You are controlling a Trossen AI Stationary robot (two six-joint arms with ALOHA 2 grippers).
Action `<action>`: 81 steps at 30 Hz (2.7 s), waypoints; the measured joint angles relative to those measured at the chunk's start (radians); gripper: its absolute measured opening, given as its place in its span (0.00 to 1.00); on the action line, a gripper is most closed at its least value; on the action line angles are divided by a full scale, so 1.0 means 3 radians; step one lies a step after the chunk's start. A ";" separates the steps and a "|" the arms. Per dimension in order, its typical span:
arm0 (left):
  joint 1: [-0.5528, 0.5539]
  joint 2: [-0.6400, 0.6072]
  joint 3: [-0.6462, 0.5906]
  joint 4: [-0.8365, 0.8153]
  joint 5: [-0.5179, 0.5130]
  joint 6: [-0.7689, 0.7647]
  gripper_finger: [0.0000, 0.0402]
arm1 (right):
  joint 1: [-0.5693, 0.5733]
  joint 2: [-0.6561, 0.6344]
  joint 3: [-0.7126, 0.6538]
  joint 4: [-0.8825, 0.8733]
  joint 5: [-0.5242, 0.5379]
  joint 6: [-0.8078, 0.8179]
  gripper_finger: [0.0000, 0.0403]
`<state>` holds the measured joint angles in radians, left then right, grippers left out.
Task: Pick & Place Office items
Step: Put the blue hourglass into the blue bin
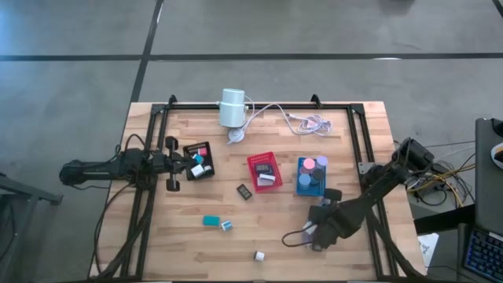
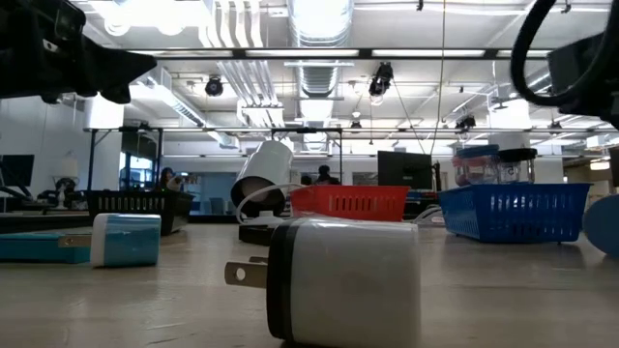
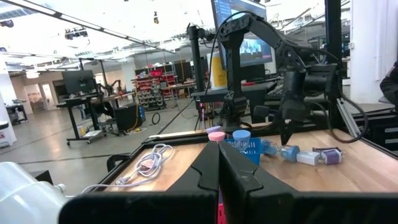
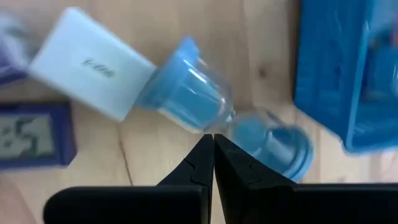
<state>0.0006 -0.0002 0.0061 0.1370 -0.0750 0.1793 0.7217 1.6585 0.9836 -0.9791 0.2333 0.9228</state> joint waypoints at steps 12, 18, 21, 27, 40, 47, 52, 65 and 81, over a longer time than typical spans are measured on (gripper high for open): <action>0.0000 0.0000 -0.0001 -0.0061 0.0000 0.0013 0.01 | -0.0177 -0.0004 0.0445 -0.0053 -0.0122 -0.1894 0.07; 0.0000 0.0000 -0.0001 -0.0128 0.0000 0.0013 0.01 | -0.0424 -0.0006 0.0518 -0.0159 -0.0650 -0.2157 0.26; 0.0000 0.0000 -0.0001 -0.0174 -0.0001 0.0006 0.01 | -0.0487 -0.0007 0.0450 -0.0218 -0.0837 -0.2281 0.37; 0.0000 0.0000 -0.0002 -0.0190 -0.0001 -0.0052 0.01 | -0.0512 -0.0001 0.0341 -0.0170 -0.0798 -0.2616 0.55; 0.0000 0.0000 -0.0002 -0.0236 -0.0001 -0.0201 0.01 | -0.0563 -0.0001 0.0167 0.0143 -0.0597 -0.2896 0.61; 0.0000 0.0000 -0.0002 -0.0225 -0.0001 -0.0220 0.01 | -0.0564 0.0040 0.0022 0.0346 -0.0604 -0.2933 0.58; 0.0000 0.0000 -0.0002 -0.0183 -0.0001 -0.0227 0.01 | -0.0568 0.0143 0.0005 0.0363 -0.0603 -0.2897 0.55; 0.0000 0.0000 -0.0002 -0.0183 -0.0001 -0.0254 0.01 | -0.0569 0.0253 0.0009 0.0408 -0.0626 -0.2679 0.40; 0.0000 0.0000 -0.0002 -0.0184 -0.0001 -0.0266 0.01 | -0.0537 -0.0645 0.0275 0.0610 0.0268 -0.2203 0.40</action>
<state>0.0006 -0.0002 0.0055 0.0819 -0.0753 0.0994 0.5605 1.4651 1.0661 -0.7962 0.3137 0.2619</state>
